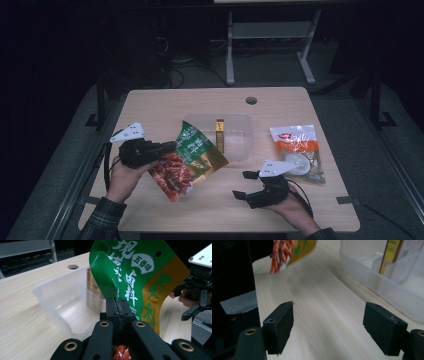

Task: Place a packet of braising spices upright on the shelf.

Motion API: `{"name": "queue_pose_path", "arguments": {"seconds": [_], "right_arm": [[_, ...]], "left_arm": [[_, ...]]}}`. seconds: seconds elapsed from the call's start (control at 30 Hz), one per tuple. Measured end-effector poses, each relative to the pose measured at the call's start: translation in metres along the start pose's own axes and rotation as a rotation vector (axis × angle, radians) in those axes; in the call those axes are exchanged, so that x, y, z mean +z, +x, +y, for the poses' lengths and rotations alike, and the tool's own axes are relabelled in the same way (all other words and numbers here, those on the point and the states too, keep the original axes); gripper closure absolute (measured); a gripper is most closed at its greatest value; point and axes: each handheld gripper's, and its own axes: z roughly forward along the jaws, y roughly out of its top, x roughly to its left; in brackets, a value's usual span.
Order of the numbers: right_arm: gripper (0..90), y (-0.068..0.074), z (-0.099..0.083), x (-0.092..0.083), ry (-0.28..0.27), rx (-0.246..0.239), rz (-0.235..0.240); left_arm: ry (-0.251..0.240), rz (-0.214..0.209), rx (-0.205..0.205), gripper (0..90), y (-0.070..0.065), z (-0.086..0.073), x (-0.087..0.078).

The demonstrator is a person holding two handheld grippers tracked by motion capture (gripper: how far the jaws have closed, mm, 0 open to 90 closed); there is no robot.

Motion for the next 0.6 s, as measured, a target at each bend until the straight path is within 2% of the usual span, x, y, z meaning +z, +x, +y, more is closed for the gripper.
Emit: {"name": "queue_pose_path", "arguments": {"seconds": [0.17, 0.33, 0.4, 0.6], "right_arm": [[27.0, 0.004, 0.01, 0.007, -0.044, -0.014, 0.02], [28.9, 0.006, 0.016, 0.012, -0.075, -0.009, 0.036], [30.6, 0.007, 0.021, 0.016, -0.092, -0.025, 0.034], [36.6, 0.005, 0.027, 0.025, -0.128, -0.016, 0.047]], "left_arm": [[-0.005, -0.023, 0.004, 90.0, -0.01, 0.0, 0.01], [-0.008, -0.04, 0.004, 90.0, -0.016, 0.0, 0.017], [-0.009, -0.054, 0.004, 90.0, -0.019, -0.001, 0.02], [-0.016, -0.068, 0.008, 90.0, -0.027, -0.001, 0.027]]}}
